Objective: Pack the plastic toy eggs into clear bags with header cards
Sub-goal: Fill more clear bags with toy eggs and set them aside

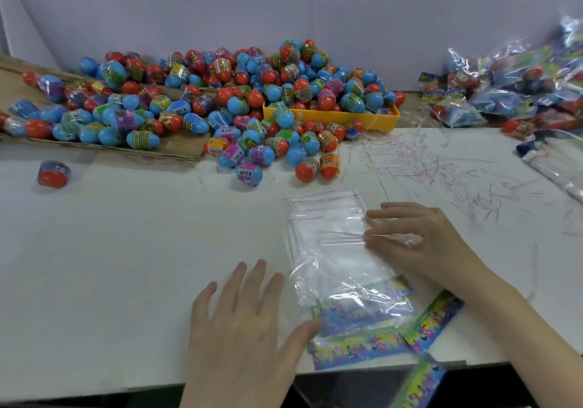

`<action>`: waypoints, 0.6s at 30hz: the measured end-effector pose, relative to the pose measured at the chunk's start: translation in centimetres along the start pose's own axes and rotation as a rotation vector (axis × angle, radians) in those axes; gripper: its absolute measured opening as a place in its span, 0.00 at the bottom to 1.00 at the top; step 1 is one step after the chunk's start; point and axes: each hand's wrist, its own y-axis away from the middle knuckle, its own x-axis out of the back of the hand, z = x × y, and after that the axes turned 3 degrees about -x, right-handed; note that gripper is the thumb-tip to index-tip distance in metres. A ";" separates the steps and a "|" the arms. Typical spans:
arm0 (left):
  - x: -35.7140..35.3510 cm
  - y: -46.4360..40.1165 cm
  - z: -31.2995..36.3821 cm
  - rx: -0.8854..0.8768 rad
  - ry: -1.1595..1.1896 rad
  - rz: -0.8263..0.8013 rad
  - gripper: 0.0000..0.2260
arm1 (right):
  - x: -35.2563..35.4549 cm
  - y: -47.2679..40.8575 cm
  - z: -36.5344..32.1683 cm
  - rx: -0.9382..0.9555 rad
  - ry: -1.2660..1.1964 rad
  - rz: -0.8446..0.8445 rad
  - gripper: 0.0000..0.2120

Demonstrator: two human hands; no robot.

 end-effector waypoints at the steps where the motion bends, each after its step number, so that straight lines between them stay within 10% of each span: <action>1: 0.0 0.1 -0.4 0.000 0.016 0.037 0.33 | 0.0 0.0 0.0 -0.002 -0.008 0.001 0.06; 8: -0.1 -0.1 -1.0 0.018 0.094 0.144 0.30 | -0.2 0.2 -0.5 0.048 0.050 0.041 0.07; 18: 0.2 -5.0 -5.3 0.086 0.159 0.041 0.13 | 3.6 -0.6 -1.7 -0.131 -0.627 0.281 0.15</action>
